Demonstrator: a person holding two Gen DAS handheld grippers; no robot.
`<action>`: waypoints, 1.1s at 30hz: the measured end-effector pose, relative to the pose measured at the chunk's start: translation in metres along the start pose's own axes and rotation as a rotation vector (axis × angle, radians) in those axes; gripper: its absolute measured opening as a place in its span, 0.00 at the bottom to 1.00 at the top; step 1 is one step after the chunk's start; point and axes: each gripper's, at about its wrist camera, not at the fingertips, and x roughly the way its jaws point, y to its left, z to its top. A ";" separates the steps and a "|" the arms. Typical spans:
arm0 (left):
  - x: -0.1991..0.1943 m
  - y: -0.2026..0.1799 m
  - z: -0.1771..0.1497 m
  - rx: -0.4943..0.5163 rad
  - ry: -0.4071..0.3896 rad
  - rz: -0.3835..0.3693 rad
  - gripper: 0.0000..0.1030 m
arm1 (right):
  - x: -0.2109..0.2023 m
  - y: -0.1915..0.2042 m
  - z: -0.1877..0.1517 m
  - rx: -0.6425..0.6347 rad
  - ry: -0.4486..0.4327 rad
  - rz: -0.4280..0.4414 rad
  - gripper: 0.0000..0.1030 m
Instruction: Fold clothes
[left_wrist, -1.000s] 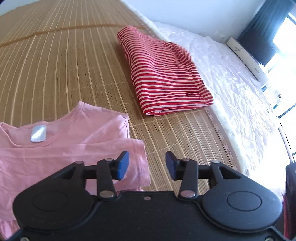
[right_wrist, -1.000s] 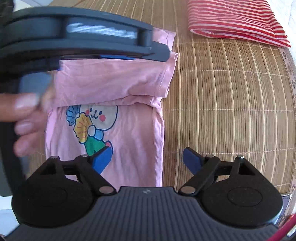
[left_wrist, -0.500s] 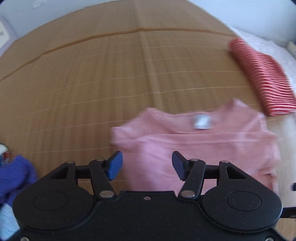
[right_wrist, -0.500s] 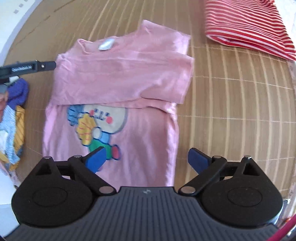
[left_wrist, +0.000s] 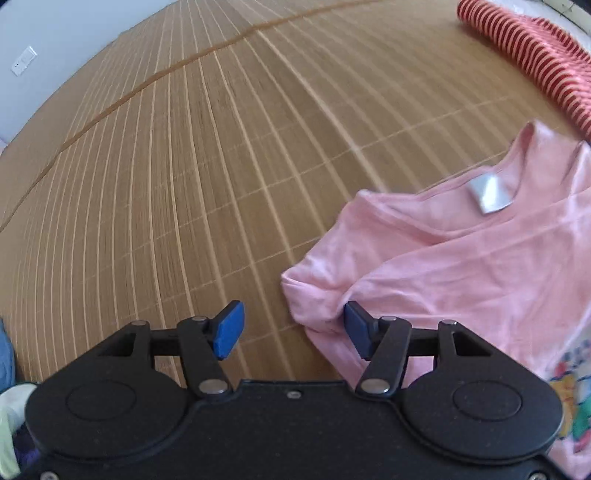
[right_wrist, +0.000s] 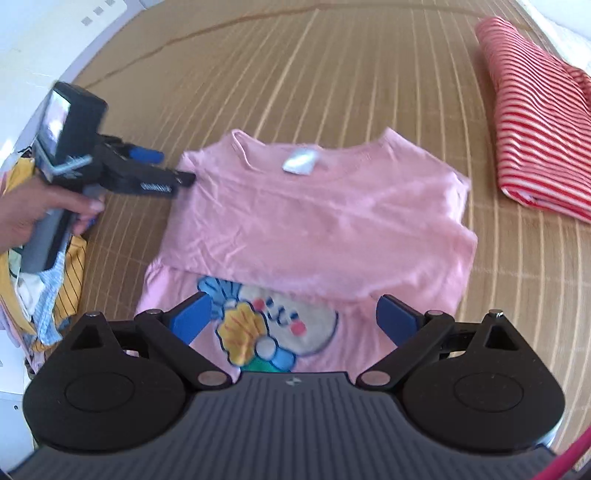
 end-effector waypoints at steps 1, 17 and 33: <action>0.002 0.005 0.000 -0.023 -0.009 -0.006 0.69 | 0.003 0.000 0.002 0.002 0.003 0.001 0.95; -0.043 -0.042 -0.015 -0.030 -0.073 -0.193 0.67 | 0.012 -0.041 0.022 0.064 -0.086 -0.099 0.93; -0.040 -0.013 -0.070 -0.080 -0.012 -0.139 0.69 | 0.051 -0.059 -0.002 -0.239 0.045 -0.262 0.81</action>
